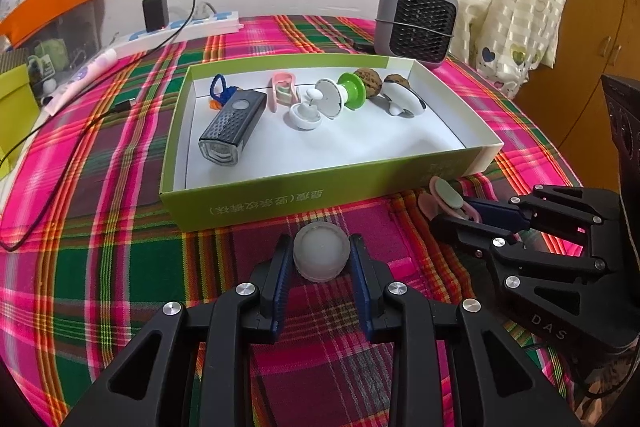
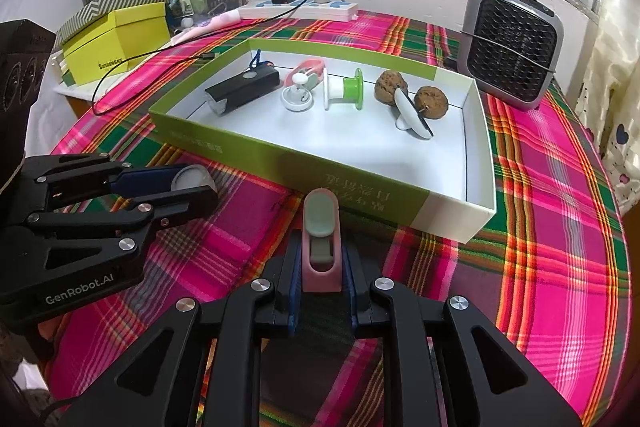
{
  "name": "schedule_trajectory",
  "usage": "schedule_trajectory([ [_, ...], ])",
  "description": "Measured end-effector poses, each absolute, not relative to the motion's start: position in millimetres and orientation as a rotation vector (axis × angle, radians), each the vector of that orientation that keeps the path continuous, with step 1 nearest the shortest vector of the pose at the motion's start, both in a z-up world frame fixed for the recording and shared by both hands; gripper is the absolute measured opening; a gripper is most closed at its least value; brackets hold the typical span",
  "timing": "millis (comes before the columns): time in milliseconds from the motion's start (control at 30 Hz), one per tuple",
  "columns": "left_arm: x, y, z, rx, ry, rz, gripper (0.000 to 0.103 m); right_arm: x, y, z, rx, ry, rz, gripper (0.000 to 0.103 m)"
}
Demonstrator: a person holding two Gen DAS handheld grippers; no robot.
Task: Organize objects
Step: 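Grasp the white round cup with the left tool while the right tool grasps the pink clip, then carry the white cup and the pink clip over the tray with both tools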
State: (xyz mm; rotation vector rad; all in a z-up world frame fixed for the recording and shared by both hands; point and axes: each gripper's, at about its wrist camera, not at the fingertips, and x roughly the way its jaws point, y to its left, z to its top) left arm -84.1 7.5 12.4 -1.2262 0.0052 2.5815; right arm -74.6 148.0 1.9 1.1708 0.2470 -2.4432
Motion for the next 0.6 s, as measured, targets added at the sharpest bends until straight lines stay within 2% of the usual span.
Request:
schedule_trajectory([
  [600, -80.6, 6.0, 16.8, -1.21, -0.003, 2.596, 0.026, -70.4, 146.7, 3.9, 1.165, 0.23, -2.434, 0.018],
])
